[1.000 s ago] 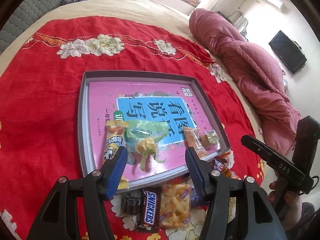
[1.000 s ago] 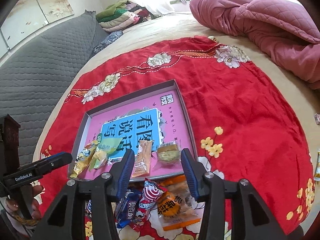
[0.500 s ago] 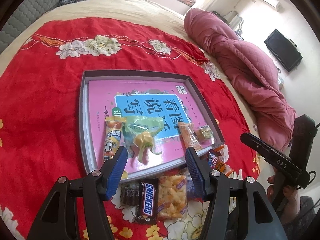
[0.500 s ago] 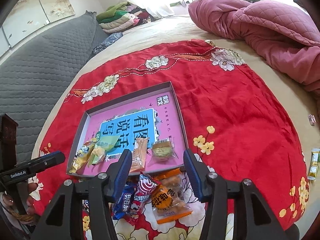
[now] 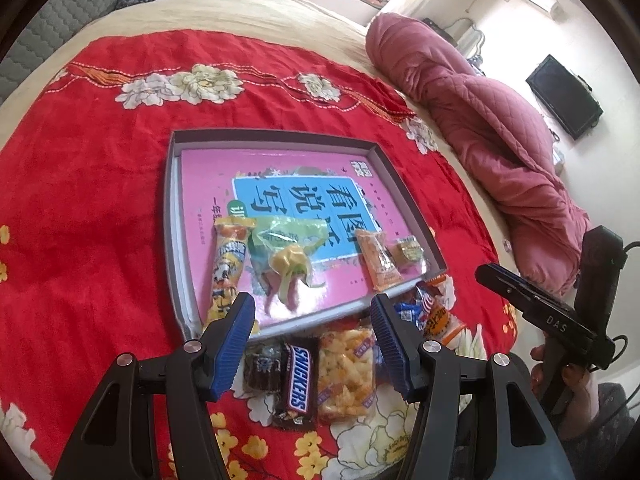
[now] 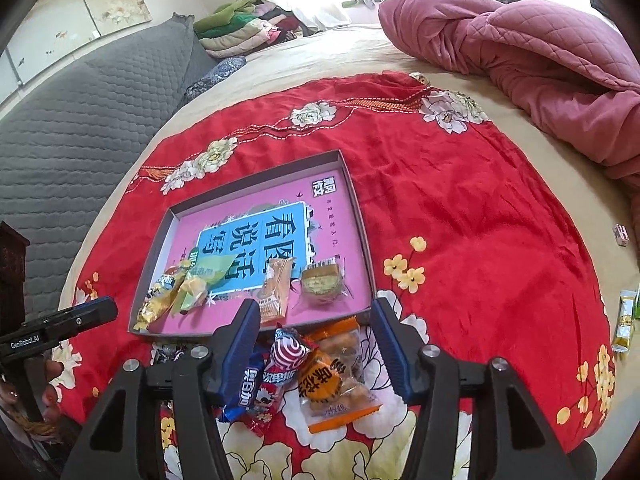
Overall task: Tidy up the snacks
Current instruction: 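Move both grippers back to the snack pile in front of the box, then grasp the orange-labelled round-snack bag with the right gripper while the left grasps the yellow puff bag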
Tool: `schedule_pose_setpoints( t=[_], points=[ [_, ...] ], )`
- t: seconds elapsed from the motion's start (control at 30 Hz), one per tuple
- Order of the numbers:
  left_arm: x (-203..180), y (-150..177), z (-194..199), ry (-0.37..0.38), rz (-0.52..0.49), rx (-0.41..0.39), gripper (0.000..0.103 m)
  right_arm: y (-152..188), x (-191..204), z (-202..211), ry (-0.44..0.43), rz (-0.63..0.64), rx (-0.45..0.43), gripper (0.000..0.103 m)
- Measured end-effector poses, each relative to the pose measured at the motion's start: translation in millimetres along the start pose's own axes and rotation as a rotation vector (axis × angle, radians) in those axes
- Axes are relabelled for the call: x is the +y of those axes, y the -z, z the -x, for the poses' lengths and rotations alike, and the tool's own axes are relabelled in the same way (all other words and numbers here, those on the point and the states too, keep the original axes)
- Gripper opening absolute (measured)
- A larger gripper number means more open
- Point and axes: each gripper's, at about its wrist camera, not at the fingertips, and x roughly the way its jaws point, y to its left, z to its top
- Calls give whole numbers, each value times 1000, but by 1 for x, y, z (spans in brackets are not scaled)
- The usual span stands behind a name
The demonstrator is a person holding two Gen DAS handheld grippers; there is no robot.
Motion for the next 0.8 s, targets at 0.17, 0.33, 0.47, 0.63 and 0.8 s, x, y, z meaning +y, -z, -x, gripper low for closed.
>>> schedule_pose_setpoints(
  t=[0.17,0.33,0.47,0.63,0.8],
  points=[
    [-9,6,-6,15,-28,33,62,5,0,-2,7,9,16,57],
    [-14,11,-12,30,-48,61,62,11,-1,-4,7,9,32,57],
    [-19,17,-21,43,-71,99,62,16,-4,-5,9,6,42,57],
    [-23,26,-34,38,-92,152,62,21,-7,-6,16,1,55,57],
    [-29,32,-44,33,-127,191,62,26,-11,-10,21,-1,78,58]
  ],
)
